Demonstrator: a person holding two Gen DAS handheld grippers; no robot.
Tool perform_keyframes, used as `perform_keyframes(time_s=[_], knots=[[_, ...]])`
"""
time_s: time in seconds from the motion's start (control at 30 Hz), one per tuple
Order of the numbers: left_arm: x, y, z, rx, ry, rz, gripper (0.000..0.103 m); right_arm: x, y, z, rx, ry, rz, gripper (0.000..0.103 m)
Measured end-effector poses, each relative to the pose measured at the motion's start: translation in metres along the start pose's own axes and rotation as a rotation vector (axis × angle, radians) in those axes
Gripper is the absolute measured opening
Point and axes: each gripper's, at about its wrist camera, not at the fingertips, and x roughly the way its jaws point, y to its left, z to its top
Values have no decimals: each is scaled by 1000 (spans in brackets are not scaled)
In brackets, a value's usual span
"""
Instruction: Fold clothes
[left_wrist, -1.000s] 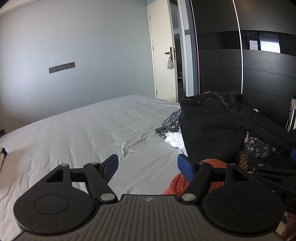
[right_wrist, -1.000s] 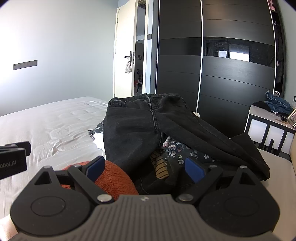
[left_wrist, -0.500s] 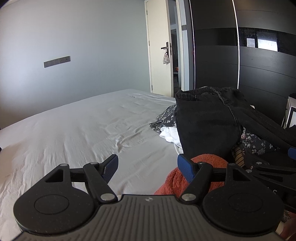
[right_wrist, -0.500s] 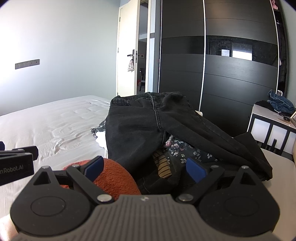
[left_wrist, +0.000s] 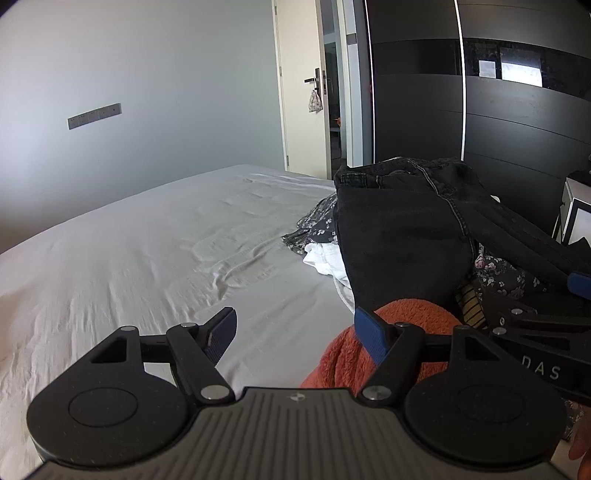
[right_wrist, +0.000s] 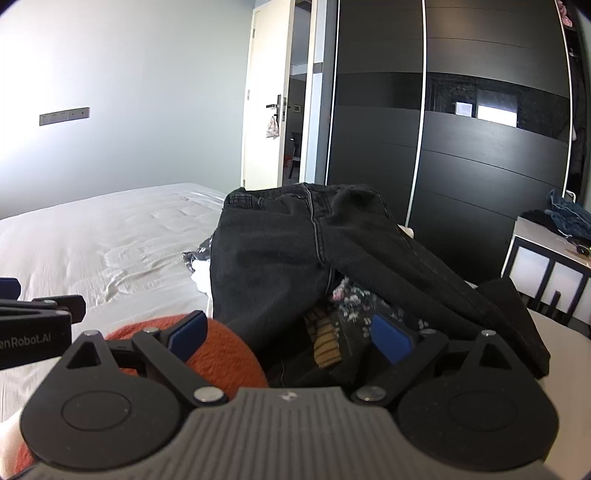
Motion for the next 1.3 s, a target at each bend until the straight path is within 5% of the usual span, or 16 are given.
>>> perform_keyframes(time_s=[0.4, 0.63, 0.73, 0.97, 1.13, 1.3], knots=[[43, 5, 32, 1, 51, -32, 84, 75, -43, 41, -66, -24, 52, 92], [75, 11, 40, -13, 98, -31, 84, 155, -54, 53, -138, 92, 69, 85], [84, 16, 43, -13, 111, -24, 84, 181, -56, 53, -166, 151, 39, 71], [94, 28, 47, -37, 125, -9, 84, 197, -51, 49, -253, 174, -13, 59], [90, 35, 48, -49, 118, -4, 84, 191, -48, 55, -267, 147, -5, 29], [81, 45, 48, -70, 105, 9, 84, 187, -53, 74, -210, 122, 17, 15]])
